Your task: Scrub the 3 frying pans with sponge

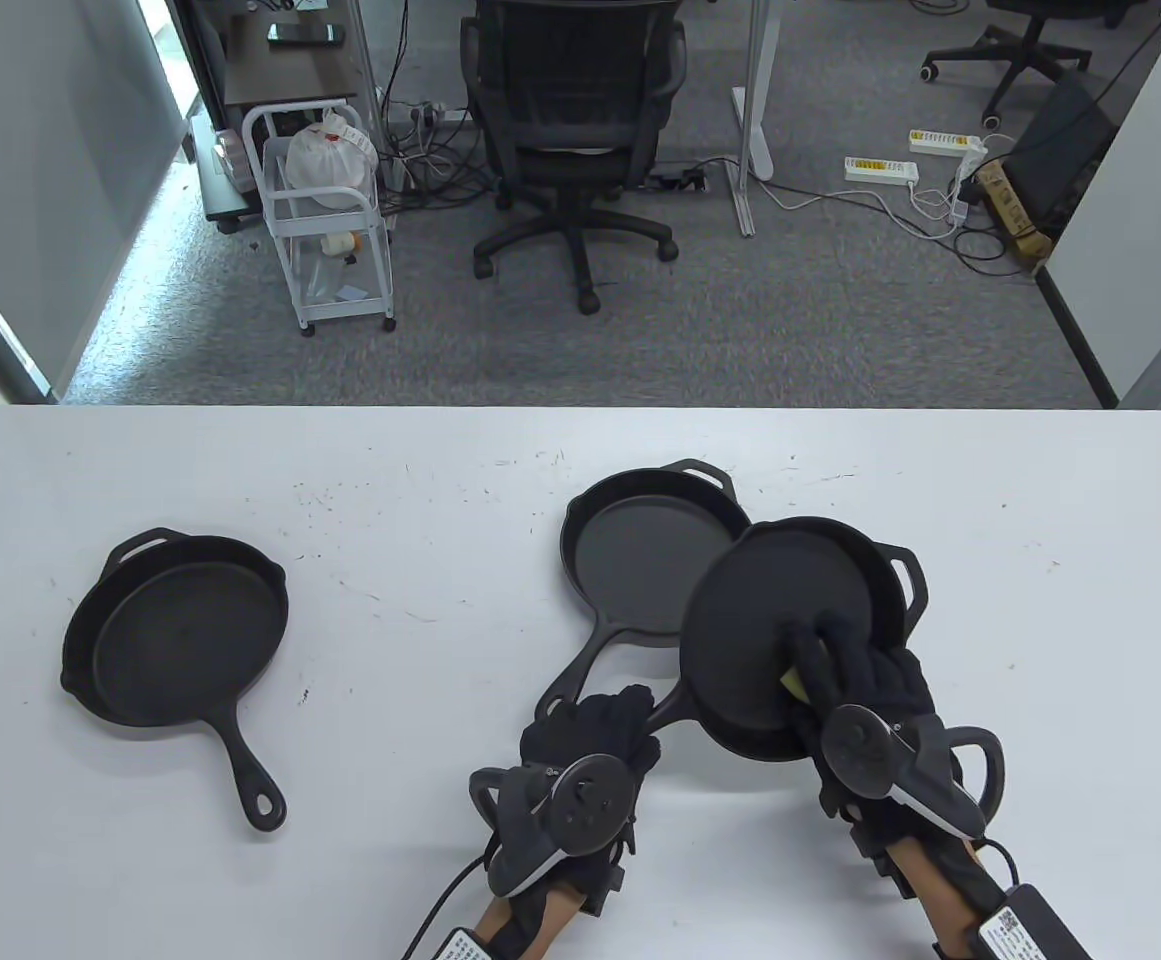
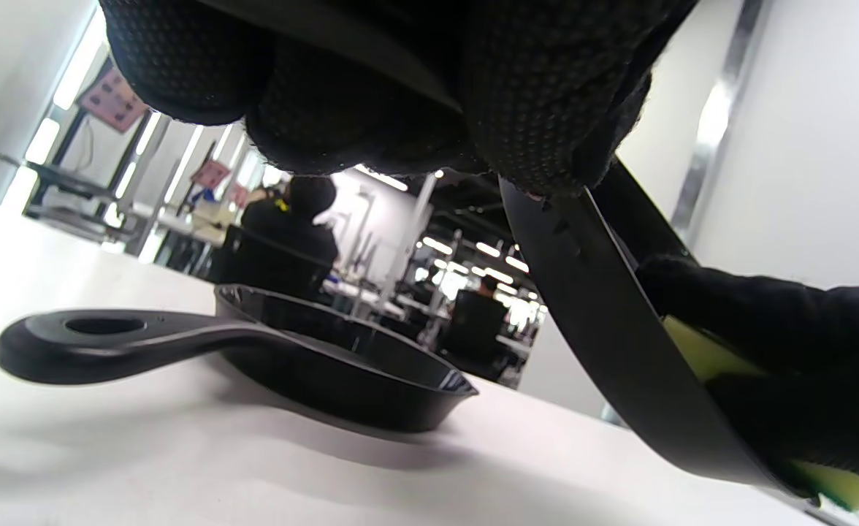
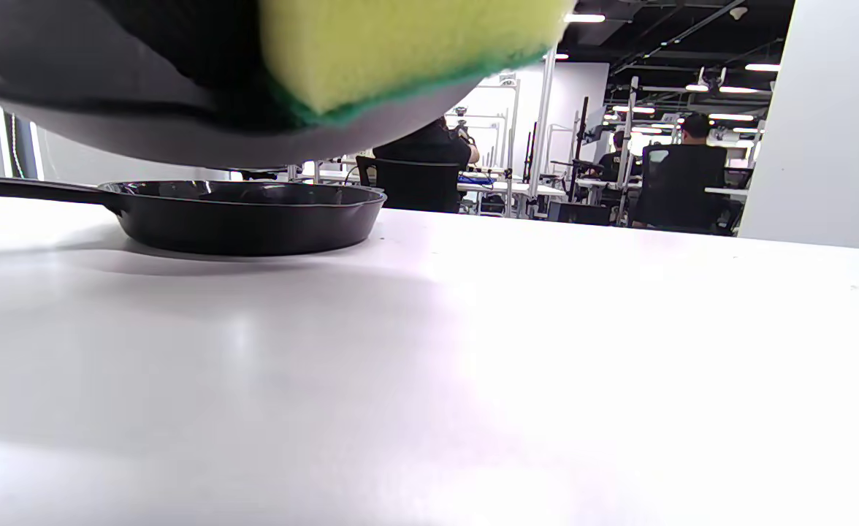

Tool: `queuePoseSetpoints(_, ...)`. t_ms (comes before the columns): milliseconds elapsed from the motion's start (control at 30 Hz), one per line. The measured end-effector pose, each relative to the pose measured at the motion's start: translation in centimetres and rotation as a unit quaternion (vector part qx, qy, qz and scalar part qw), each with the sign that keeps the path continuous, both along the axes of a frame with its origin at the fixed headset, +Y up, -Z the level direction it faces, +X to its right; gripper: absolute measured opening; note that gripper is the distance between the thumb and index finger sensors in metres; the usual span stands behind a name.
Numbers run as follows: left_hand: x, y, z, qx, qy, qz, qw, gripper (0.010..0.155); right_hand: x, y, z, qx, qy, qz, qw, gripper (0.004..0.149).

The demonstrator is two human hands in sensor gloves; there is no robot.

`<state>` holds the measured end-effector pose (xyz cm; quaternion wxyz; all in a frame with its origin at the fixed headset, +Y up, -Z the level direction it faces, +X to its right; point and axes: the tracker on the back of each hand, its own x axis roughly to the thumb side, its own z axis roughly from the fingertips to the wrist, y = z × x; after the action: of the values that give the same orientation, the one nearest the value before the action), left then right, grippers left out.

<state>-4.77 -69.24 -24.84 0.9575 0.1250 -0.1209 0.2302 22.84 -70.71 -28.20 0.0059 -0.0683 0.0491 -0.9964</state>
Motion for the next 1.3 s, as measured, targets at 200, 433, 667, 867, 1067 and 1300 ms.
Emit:
queuePoseSetpoints(200,-0.7,-0.6,-0.7,-0.028,0.02,0.002,0.999,0.063,0.3,0.2,0.2,0.014,0.012,-0.025,1.0,0.07)
queuePoseSetpoints(433,-2.5,-1.0,-1.5,-0.013,0.09,-0.02,0.996,0.062,0.9,0.9,0.6,0.054,0.006,-0.057,0.997,0.07)
queuePoseSetpoints(667,-5.6,-1.8,-2.6,-0.088,0.101,0.125,0.983,0.064,1.2,1.2,0.9,0.077,0.006,-0.08,0.994,0.071)
queuePoseSetpoints(867,-5.8,-2.6,-2.9,-0.124,0.032,0.28,0.951,0.067,0.6,1.1,1.2,0.084,0.021,-0.074,0.993,0.071)
queuePoseSetpoints(1067,-5.6,-3.8,-3.4,-0.173,-0.028,0.345,0.922,0.063,-0.1,0.9,1.4,0.083,0.04,-0.068,0.993,0.072)
queuePoseSetpoints(1300,-4.5,-4.6,-3.7,-0.21,-0.071,0.361,0.906,0.062,-0.4,1.0,1.6,0.093,0.06,-0.076,0.991,0.071)
